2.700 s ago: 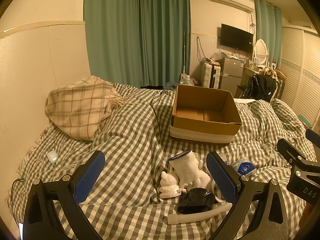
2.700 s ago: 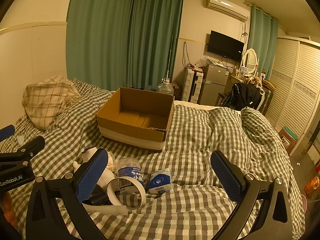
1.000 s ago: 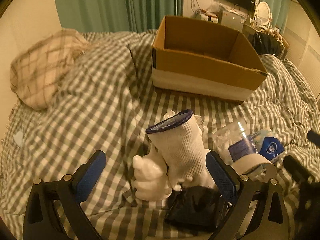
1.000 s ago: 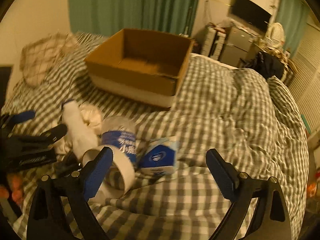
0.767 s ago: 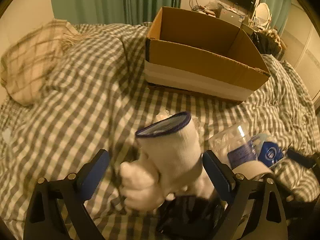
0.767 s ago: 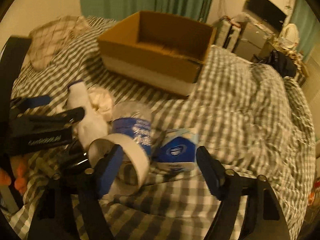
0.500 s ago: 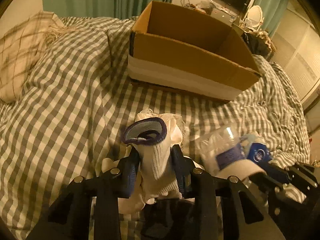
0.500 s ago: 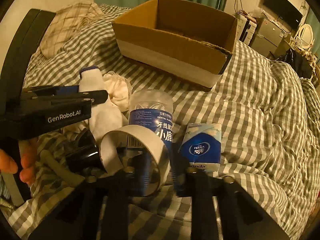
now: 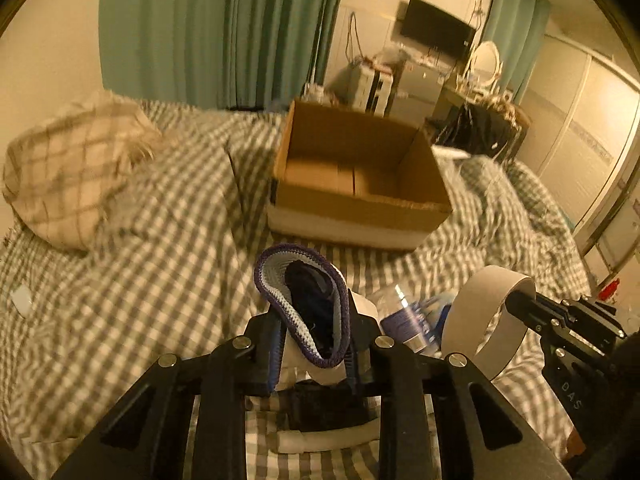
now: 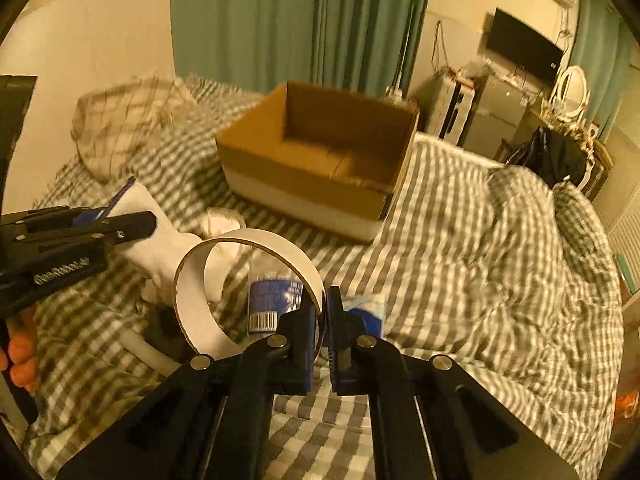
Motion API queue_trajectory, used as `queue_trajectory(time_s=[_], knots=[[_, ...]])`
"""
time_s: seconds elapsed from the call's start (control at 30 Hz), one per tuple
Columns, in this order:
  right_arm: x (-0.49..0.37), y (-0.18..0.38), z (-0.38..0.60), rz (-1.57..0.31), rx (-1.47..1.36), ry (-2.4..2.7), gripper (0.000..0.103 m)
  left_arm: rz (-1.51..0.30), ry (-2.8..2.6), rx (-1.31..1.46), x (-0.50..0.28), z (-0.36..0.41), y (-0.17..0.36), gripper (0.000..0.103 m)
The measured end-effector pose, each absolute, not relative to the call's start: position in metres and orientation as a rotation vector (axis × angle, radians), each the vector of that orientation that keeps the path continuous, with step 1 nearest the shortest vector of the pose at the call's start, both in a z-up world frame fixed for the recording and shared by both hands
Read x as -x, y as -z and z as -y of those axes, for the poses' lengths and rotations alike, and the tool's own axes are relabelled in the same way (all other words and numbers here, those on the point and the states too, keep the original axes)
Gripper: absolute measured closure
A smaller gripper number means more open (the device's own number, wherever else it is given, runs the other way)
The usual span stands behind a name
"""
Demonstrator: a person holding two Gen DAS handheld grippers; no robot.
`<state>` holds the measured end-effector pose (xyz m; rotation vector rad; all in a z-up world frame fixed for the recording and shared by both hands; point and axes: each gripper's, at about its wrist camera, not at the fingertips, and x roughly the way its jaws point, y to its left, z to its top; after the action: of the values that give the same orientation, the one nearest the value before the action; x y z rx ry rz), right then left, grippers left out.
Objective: Organize objects
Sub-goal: 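Grasp the white knit sock with the left tool while the right tool grasps the white tape roll, then carry the sock and tape roll into the cardboard box and open both tools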
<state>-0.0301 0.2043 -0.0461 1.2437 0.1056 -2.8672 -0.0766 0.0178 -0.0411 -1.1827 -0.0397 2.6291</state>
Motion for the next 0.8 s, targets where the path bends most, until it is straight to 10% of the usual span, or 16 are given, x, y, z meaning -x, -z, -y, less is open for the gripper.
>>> queue_trajectory(time_s=[0.8], knots=[[0.150, -0.043, -0.253, -0.077, -1.007, 3.027, 0.098, -0.097, -2.671, 0.975, 0.199, -0.069, -0.042, 0.079]])
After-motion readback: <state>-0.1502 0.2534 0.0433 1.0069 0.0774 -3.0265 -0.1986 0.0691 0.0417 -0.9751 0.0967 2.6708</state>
